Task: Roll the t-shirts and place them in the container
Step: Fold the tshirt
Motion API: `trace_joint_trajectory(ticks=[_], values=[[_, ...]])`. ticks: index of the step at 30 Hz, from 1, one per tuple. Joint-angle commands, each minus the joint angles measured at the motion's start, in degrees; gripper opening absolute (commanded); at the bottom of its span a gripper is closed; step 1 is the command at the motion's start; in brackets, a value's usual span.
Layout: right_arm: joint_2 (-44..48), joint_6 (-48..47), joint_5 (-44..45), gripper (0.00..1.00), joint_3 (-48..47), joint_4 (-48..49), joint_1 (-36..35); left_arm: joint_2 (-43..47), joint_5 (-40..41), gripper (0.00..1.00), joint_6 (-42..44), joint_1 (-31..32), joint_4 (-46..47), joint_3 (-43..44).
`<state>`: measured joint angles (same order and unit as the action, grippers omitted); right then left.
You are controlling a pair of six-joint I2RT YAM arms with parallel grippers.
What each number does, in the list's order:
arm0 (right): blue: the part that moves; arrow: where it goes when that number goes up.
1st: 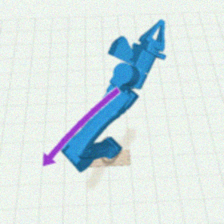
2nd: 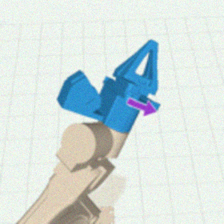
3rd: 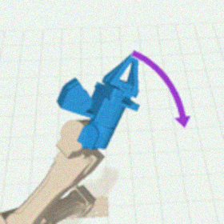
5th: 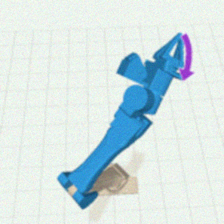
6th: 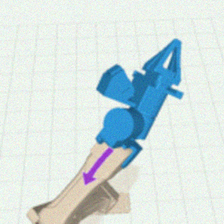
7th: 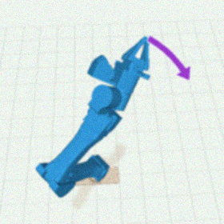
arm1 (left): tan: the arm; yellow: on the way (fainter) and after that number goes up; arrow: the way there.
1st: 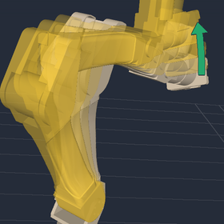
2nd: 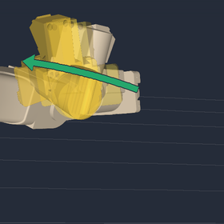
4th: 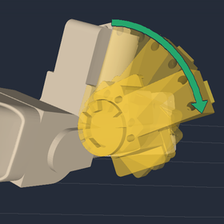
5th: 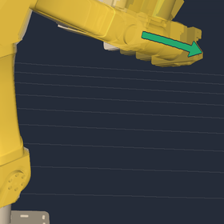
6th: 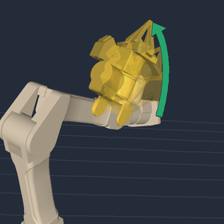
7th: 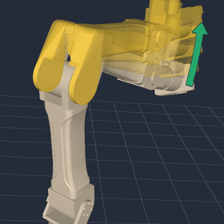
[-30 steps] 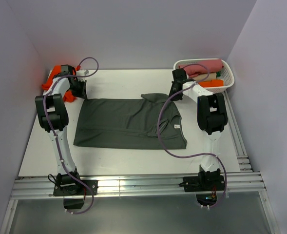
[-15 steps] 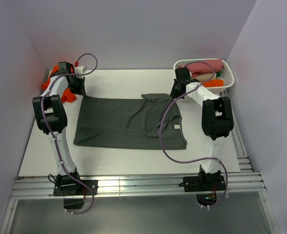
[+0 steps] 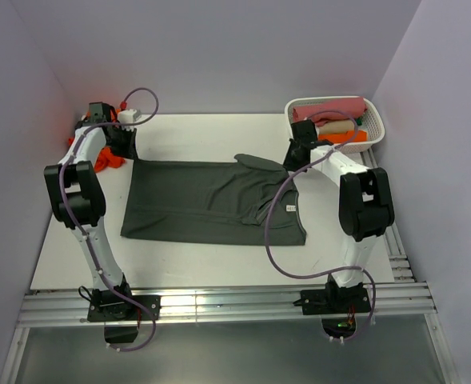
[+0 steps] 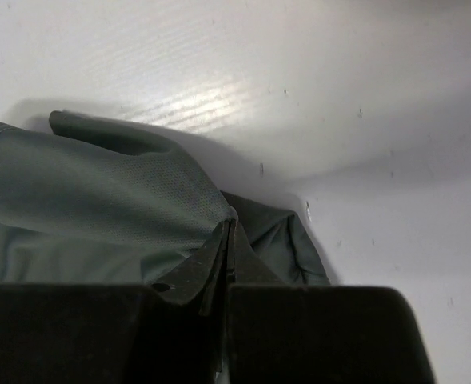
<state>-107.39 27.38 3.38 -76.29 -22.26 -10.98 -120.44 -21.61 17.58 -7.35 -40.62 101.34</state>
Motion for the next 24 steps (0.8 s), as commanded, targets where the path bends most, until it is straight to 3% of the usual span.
trace_joint_trajectory(ticks=[1, 24], values=[[5.96, 0.57, 0.75, 0.0, 2.37, 2.83, 0.17, 5.3, -2.48, 0.0, 3.24, -1.08, -1.48, -2.54], [20.55, 4.26, 4.44, 0.0, 21.44, 6.35, -2.37, 15.59, -7.57, 0.0, 9.13, -4.95, -2.8, -17.14]])
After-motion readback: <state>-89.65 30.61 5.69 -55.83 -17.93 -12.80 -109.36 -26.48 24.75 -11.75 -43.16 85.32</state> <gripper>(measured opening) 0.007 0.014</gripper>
